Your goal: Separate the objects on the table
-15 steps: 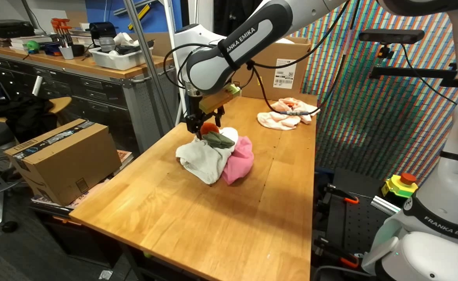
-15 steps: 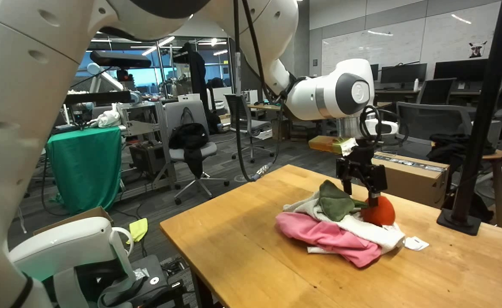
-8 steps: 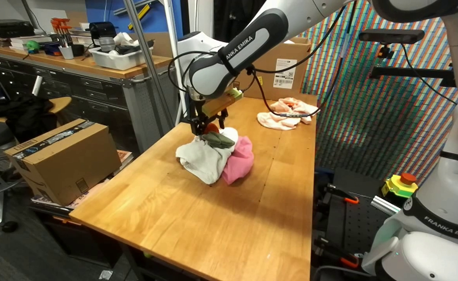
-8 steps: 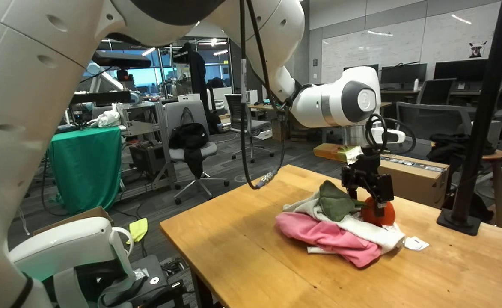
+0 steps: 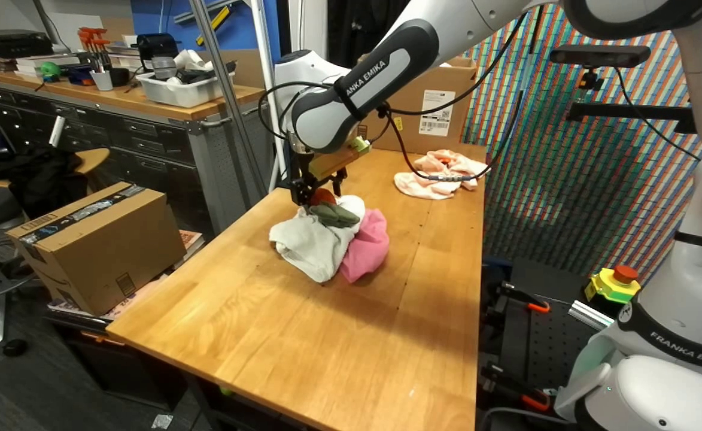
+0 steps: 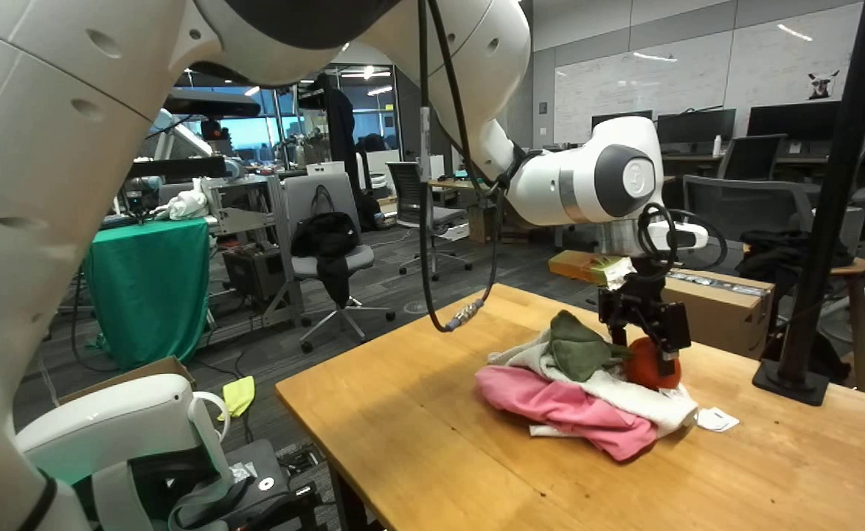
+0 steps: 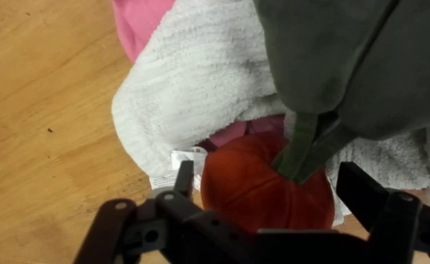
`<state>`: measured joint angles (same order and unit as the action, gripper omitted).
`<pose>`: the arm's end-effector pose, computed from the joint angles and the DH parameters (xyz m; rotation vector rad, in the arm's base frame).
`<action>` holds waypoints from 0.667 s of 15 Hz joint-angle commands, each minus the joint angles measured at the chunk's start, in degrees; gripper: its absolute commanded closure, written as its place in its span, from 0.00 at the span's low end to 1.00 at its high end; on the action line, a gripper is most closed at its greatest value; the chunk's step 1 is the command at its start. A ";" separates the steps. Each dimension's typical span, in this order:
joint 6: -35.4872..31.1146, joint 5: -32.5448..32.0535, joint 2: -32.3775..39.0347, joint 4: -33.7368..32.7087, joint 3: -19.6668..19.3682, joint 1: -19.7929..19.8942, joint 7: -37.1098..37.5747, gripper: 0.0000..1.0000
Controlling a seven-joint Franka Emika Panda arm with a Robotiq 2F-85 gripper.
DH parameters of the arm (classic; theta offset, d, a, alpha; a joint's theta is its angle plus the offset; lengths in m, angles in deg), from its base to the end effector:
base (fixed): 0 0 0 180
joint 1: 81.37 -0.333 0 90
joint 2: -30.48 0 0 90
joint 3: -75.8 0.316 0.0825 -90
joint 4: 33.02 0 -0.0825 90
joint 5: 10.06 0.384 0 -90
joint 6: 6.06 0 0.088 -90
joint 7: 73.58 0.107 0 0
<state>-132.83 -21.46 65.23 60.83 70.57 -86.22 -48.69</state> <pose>0.6846 -0.0036 0.2630 2.8963 -0.4431 0.0204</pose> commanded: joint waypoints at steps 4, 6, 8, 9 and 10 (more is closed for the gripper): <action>-2.34 0.37 2.33 -2.19 -1.49 -0.27 -0.12 0.00; -2.49 0.35 2.40 -2.19 -1.78 -0.25 -0.17 0.26; -2.40 0.30 2.12 -2.05 -1.96 -0.30 -0.17 0.42; -2.32 0.19 2.02 -2.05 -2.06 -0.37 -0.14 0.49; -2.25 0.11 1.79 -1.97 -2.12 -0.43 -0.13 0.58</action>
<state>-134.78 -21.46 66.62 60.31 69.30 -86.20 -48.69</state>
